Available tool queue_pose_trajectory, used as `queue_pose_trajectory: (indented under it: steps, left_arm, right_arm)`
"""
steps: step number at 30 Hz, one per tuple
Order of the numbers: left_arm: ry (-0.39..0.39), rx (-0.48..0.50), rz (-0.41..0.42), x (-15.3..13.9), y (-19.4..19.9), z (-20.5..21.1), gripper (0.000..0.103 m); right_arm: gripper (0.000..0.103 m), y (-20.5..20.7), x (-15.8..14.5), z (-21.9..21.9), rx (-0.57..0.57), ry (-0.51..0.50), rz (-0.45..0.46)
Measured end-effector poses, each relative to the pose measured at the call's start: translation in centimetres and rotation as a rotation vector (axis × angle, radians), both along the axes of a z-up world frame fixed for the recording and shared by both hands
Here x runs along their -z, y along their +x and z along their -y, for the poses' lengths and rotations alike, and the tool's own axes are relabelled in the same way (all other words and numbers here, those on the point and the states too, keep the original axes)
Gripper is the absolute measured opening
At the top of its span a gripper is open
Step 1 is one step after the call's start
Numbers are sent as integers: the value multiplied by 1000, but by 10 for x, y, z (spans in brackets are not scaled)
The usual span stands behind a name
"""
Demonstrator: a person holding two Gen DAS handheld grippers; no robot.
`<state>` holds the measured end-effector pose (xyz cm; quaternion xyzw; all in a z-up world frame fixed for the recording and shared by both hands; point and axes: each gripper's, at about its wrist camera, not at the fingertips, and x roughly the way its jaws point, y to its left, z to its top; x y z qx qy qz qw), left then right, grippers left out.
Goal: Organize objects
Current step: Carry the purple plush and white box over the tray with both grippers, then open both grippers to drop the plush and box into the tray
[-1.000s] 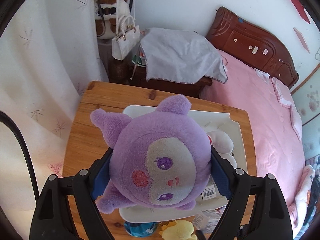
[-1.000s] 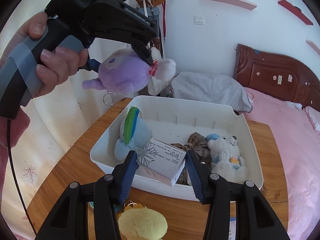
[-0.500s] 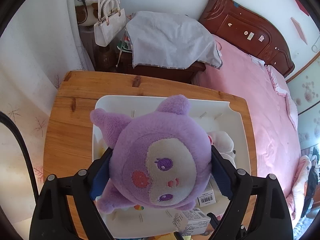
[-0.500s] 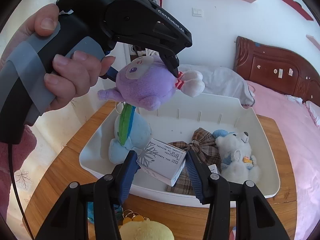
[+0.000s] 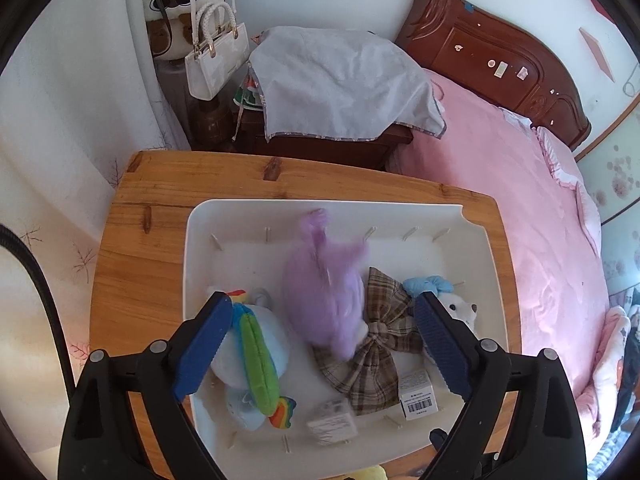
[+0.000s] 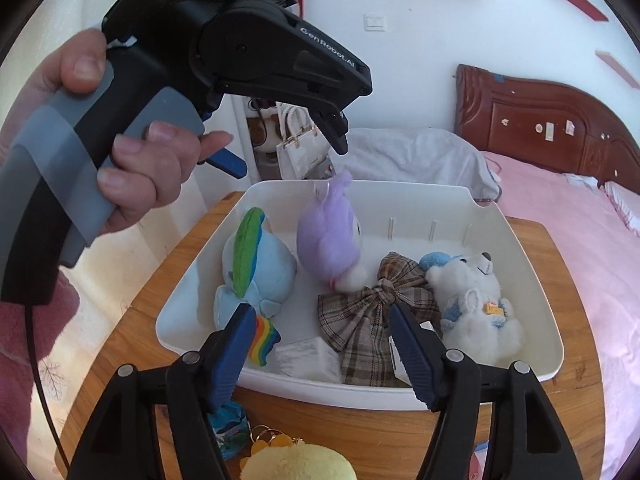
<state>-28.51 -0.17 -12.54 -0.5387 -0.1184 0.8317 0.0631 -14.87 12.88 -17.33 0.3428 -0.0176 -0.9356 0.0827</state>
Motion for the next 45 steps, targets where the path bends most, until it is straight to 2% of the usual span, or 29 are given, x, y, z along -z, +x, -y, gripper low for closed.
queue_pose_trajectory:
  steps: [3, 8, 12, 15, 17, 25, 34, 39, 45]
  left_arm:
    - [14, -1, -2, -2, 2, -3, 94]
    - [-2, 22, -41, -9, 10, -16, 93]
    - [-3, 3, -69, -13, 23, -26, 93]
    - [-9, -33, -81, -16, 33, -32, 93]
    - [-17, -61, -92, -18, 41, -35, 93]
    - [-68, -229, -138, -34, 76, -44, 93]
    - [-175, -362, -139, -40, 115, -48, 93]
    - [-157, -403, -179, -38, 137, -47, 93]
    - [-128, -399, -245, -34, 156, -51, 93]
  right_arm:
    - [76, 5, -3, -8, 24, -36, -13]
    - [76, 14, -5, -21, 42, -43, -29]
    - [76, 23, -6, -36, 43, -49, -25]
    - [76, 33, -10, -49, 40, -48, -27]
    - [80, 41, -12, -59, 31, -60, -42]
    - [80, 70, -17, -95, -46, -42, -51]
    - [80, 86, -17, -136, -117, -18, -10]
    - [80, 86, -11, -148, -147, 12, 17]
    - [80, 83, 8, -152, -179, 38, 69]
